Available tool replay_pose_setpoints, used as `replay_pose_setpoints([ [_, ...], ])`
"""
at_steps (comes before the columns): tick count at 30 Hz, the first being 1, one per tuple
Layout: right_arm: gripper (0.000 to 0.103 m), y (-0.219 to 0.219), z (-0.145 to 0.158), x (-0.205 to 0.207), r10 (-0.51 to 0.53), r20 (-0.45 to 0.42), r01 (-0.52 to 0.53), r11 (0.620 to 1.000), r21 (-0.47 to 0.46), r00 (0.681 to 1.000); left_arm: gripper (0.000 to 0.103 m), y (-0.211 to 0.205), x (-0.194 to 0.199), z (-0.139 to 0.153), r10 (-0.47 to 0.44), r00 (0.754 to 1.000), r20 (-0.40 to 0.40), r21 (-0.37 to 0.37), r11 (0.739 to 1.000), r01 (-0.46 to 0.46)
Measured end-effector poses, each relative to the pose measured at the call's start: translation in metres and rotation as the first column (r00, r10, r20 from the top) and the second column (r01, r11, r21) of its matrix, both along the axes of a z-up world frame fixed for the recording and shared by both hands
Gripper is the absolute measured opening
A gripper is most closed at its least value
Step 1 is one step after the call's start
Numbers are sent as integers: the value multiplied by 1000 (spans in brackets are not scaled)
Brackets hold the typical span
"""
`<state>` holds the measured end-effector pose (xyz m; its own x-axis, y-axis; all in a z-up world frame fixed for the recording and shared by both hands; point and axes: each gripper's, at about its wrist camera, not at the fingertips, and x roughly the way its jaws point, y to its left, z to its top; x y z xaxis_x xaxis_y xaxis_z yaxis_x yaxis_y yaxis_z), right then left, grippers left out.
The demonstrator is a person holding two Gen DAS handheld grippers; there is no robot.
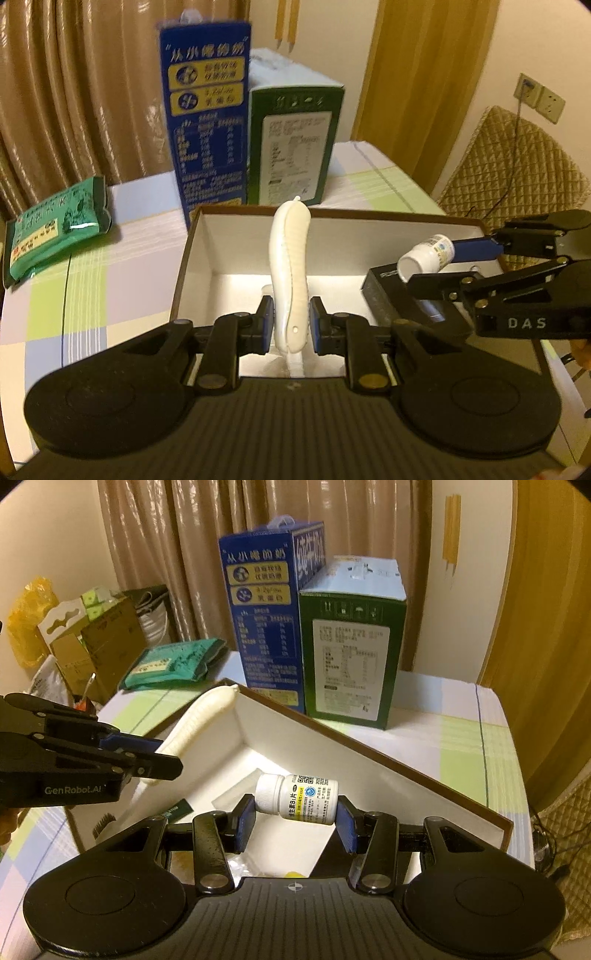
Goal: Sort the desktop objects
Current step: 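Carry the pill bottle and toothbrush over the cardboard box with both tools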
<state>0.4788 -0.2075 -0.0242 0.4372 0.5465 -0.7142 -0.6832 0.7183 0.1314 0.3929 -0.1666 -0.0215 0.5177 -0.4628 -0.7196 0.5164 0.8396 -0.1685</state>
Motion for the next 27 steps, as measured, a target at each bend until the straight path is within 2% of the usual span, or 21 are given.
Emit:
replay_pose_setpoints([
  [12, 44, 12, -37, 24, 19, -67, -24, 998, -65, 998, 16, -14, 34, -38, 33, 995, -94, 66, 997, -27],
  [21, 44, 23, -53, 37, 52, -77, -59, 994, -89, 996, 16, -35, 55, -62, 44, 992, -120, 173, 985, -23],
  [27, 44, 28, -61, 43, 69, -85, -77, 992, -95, 994, 16, -39, 63, -75, 60, 988, -142, 201, 979, -31],
])
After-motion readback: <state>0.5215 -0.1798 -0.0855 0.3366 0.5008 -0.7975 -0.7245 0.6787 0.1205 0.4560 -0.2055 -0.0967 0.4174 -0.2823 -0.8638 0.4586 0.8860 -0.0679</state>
